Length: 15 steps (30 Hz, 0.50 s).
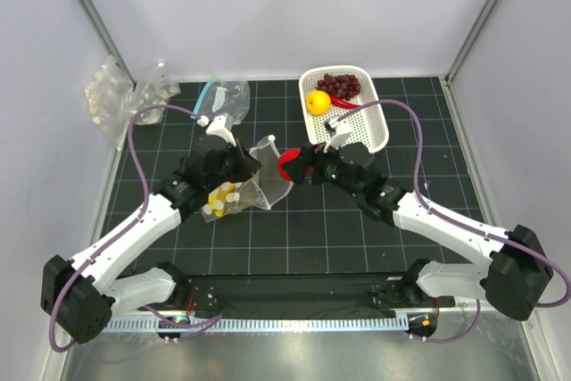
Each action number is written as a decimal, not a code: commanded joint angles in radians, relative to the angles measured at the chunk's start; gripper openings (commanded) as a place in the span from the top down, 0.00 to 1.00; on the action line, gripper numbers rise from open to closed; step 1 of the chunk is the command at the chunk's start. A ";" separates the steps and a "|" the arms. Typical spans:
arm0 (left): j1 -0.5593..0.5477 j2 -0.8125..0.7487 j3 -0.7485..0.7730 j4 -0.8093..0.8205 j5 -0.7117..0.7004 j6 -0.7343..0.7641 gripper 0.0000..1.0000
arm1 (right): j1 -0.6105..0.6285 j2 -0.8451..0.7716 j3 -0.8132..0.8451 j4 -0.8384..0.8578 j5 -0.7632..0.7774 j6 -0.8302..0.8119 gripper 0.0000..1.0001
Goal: Place the food in the zip-top bag and seal the zipper
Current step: Place the fake fruit in the zipper food storage bag.
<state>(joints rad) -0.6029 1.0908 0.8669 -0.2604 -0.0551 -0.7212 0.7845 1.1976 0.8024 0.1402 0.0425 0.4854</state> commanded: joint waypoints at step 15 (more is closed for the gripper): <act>-0.006 -0.121 -0.048 0.187 0.139 -0.017 1.00 | 0.159 0.034 -0.039 0.266 0.062 -0.162 0.55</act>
<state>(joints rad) -0.6067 0.9852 0.8200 -0.1581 0.0315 -0.7300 0.9112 1.1851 0.7063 0.3557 0.0593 0.3923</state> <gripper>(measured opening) 0.012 0.827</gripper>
